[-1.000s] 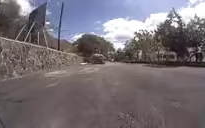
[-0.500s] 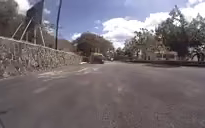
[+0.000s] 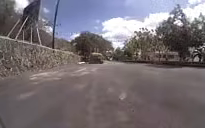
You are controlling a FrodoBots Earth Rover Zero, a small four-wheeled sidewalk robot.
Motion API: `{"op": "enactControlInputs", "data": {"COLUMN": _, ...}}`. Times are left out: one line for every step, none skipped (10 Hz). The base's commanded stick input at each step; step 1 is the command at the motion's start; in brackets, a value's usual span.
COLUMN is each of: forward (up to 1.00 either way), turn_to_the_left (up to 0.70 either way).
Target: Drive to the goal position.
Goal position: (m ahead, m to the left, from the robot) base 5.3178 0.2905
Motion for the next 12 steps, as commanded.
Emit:
{"op": "enactControlInputs", "data": {"forward": 0.85, "turn_to_the_left": 0.01}}
{"op": "enactControlInputs", "data": {"forward": 0.85, "turn_to_the_left": 0.01}}
{"op": "enactControlInputs", "data": {"forward": 0.85, "turn_to_the_left": 0.01}}
{"op": "enactControlInputs", "data": {"forward": 0.85, "turn_to_the_left": 0.01}}
{"op": "enactControlInputs", "data": {"forward": 0.85, "turn_to_the_left": 0.01}}
{"op": "enactControlInputs", "data": {"forward": 0.85, "turn_to_the_left": 0.01}}
{"op": "enactControlInputs", "data": {"forward": 0.85, "turn_to_the_left": 0.01}}
{"op": "enactControlInputs", "data": {"forward": 0.85, "turn_to_the_left": 0.01}}
{"op": "enactControlInputs", "data": {"forward": 0.85, "turn_to_the_left": 0.01}}
{"op": "enactControlInputs", "data": {"forward": 0.85, "turn_to_the_left": 0.01}}
{"op": "enactControlInputs", "data": {"forward": 0.85, "turn_to_the_left": 0.01}}
{"op": "enactControlInputs", "data": {"forward": 0.85, "turn_to_the_left": 0.01}}
